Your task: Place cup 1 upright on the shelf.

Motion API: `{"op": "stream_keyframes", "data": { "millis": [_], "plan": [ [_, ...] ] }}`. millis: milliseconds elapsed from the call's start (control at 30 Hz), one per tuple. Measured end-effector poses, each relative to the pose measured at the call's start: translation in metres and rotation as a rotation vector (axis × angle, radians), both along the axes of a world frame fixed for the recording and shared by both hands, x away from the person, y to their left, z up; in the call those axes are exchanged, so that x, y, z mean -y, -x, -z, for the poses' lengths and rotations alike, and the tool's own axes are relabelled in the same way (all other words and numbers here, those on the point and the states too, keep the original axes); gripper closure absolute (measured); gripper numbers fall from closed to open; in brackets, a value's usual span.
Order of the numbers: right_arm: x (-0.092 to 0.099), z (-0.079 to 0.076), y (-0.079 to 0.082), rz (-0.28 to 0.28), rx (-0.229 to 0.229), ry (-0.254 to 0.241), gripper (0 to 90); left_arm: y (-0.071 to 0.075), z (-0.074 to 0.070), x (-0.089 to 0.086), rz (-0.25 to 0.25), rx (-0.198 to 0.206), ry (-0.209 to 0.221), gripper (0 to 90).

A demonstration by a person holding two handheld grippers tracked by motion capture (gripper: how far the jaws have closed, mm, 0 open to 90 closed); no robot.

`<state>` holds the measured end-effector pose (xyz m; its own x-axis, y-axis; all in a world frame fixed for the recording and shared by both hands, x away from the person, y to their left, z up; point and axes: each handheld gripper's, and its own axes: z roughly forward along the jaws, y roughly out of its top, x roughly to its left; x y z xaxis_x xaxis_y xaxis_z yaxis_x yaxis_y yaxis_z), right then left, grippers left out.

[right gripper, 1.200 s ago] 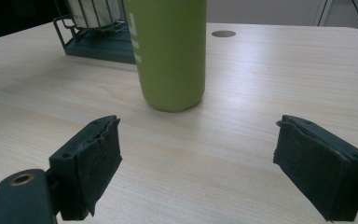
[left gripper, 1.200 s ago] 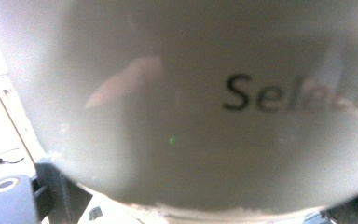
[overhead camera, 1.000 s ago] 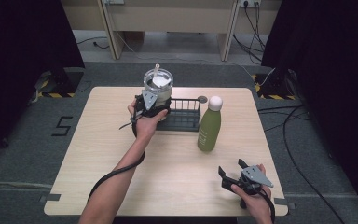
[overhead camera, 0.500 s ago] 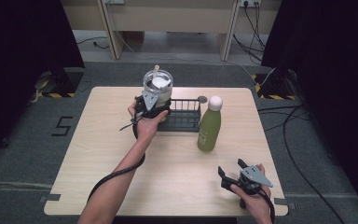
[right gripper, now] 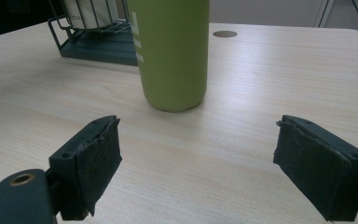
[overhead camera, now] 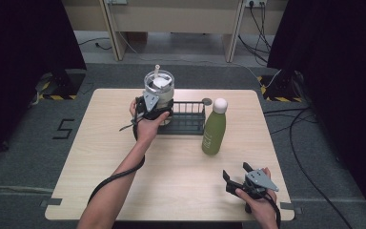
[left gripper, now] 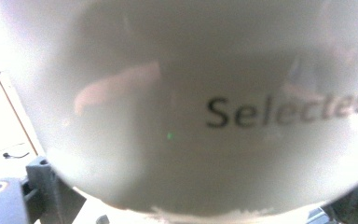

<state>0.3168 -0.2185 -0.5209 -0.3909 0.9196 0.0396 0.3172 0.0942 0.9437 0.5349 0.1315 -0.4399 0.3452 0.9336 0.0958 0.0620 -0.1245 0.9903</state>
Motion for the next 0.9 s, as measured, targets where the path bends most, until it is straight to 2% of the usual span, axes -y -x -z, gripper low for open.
{"op": "stream_keyframes", "data": {
  "millis": [233, 467, 667, 900],
  "plan": [
    [0.0, 0.0, 0.0, -0.002, 0.0, 0.002, 14.1, 0.002, -0.003, -0.003, 0.013, 0.011, 0.024, 2.3],
    [-0.001, 0.0, 0.0, -0.003, 0.001, 0.001, 14.0, 0.008, -0.006, -0.007, 0.012, 0.012, 0.024, 0.0],
    [-0.002, 0.0, 0.0, -0.004, 0.004, 0.007, 13.7, 0.013, -0.009, -0.011, 0.024, 0.016, 0.002, 0.0],
    [-0.002, 0.0, 0.0, -0.004, 0.002, 0.009, 13.7, 0.019, -0.013, -0.014, 0.035, 0.012, 0.006, 0.0]
  ]
}}
